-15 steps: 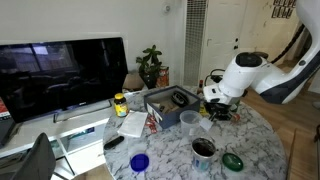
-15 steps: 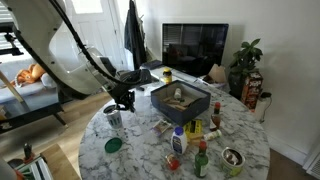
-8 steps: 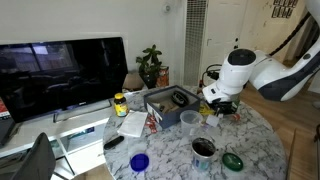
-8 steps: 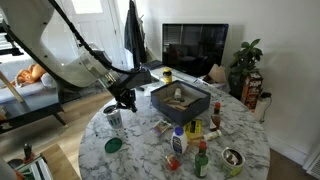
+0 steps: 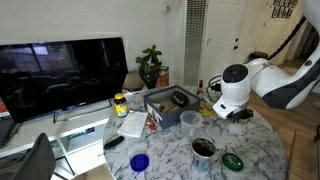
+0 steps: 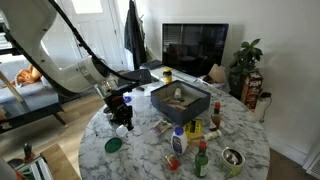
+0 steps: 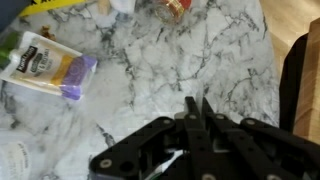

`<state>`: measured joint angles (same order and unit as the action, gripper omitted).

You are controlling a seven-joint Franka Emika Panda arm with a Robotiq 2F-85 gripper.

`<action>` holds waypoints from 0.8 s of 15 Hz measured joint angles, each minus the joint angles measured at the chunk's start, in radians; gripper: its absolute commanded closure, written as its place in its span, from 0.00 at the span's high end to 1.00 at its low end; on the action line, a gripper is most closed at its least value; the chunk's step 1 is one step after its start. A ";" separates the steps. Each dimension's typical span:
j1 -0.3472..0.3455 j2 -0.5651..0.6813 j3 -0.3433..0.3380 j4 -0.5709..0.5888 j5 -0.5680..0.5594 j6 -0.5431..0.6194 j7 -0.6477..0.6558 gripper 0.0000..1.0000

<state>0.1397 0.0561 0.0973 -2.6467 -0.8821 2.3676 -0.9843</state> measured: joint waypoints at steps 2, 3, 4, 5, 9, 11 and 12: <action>0.000 0.018 0.002 0.000 0.000 -0.001 -0.012 0.06; 0.000 0.021 0.003 0.000 0.000 -0.001 -0.015 0.02; 0.000 0.021 0.003 0.000 0.000 -0.001 -0.017 0.02; 0.000 0.022 0.003 0.002 0.000 -0.005 -0.017 0.02; -0.026 0.104 -0.014 0.047 -0.001 -0.170 -0.014 0.02; -0.045 0.170 -0.027 0.076 -0.003 -0.242 -0.014 0.02; -0.053 0.204 -0.032 0.090 -0.005 -0.262 -0.014 0.02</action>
<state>0.0868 0.2598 0.0656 -2.5563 -0.8870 2.1056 -0.9981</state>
